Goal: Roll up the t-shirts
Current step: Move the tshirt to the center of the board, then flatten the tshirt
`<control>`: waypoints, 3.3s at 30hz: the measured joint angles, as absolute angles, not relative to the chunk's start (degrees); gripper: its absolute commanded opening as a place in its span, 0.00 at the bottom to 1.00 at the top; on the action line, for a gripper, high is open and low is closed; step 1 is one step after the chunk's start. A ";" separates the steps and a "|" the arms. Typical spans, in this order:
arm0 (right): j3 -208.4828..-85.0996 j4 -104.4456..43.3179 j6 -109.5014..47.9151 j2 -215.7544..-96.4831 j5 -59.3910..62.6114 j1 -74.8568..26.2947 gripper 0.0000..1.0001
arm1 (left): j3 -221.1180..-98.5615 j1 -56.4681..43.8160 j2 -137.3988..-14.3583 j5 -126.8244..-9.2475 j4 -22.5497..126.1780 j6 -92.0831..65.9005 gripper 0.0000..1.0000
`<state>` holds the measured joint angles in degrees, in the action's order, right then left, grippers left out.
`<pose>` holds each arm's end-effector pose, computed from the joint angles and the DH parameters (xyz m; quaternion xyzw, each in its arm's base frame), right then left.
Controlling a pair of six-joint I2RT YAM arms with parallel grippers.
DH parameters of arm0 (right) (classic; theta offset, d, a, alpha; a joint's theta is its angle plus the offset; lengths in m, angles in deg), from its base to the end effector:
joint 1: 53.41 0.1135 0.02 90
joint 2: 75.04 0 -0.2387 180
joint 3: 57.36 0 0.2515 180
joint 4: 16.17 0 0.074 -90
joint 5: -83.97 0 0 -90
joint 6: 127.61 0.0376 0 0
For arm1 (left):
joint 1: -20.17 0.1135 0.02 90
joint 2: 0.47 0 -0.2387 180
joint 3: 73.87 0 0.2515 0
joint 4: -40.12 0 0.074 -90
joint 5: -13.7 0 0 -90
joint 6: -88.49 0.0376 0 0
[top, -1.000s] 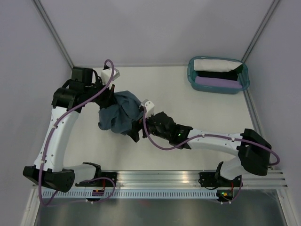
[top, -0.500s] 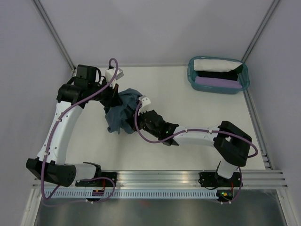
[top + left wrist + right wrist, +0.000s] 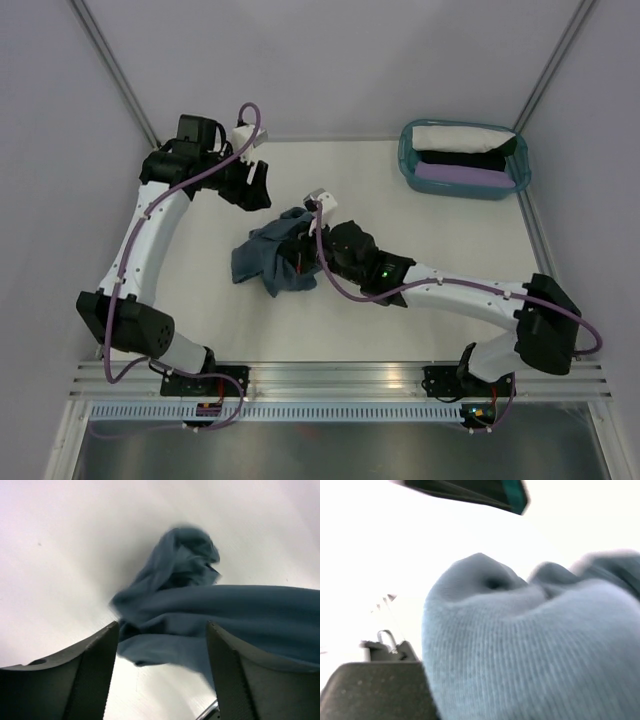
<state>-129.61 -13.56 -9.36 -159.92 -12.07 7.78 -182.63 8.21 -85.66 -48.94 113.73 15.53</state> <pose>0.1740 0.3081 0.2769 -0.1844 0.7433 0.4229 0.4844 0.2894 -0.0790 0.3696 0.3069 0.8638 -0.2073 0.3415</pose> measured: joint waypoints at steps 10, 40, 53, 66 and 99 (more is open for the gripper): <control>-159.14 -33.48 -15.59 -155.31 -9.95 8.09 0.00 | -187.66 11.73 -81.79 -50.76 113.42 15.35 0.98; -152.74 -60.84 -13.18 -180.16 -14.83 -24.63 0.71 | -160.73 3.46 -81.16 -57.18 112.90 23.07 0.93; -133.46 -56.47 -11.19 -173.25 -20.77 -14.62 0.70 | -152.07 0.88 -99.80 -68.92 103.19 24.49 0.91; -132.70 -54.83 -8.96 -177.21 -25.95 -14.51 0.00 | -153.84 1.19 -105.53 -71.96 101.60 25.12 0.02; -127.08 -54.96 -9.29 -154.72 -3.27 -32.83 0.01 | -166.61 11.07 -99.54 -86.84 85.27 35.50 0.63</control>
<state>-127.08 -54.96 -9.29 -154.72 -3.27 -32.83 -166.61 11.07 -99.54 -86.84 85.27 35.50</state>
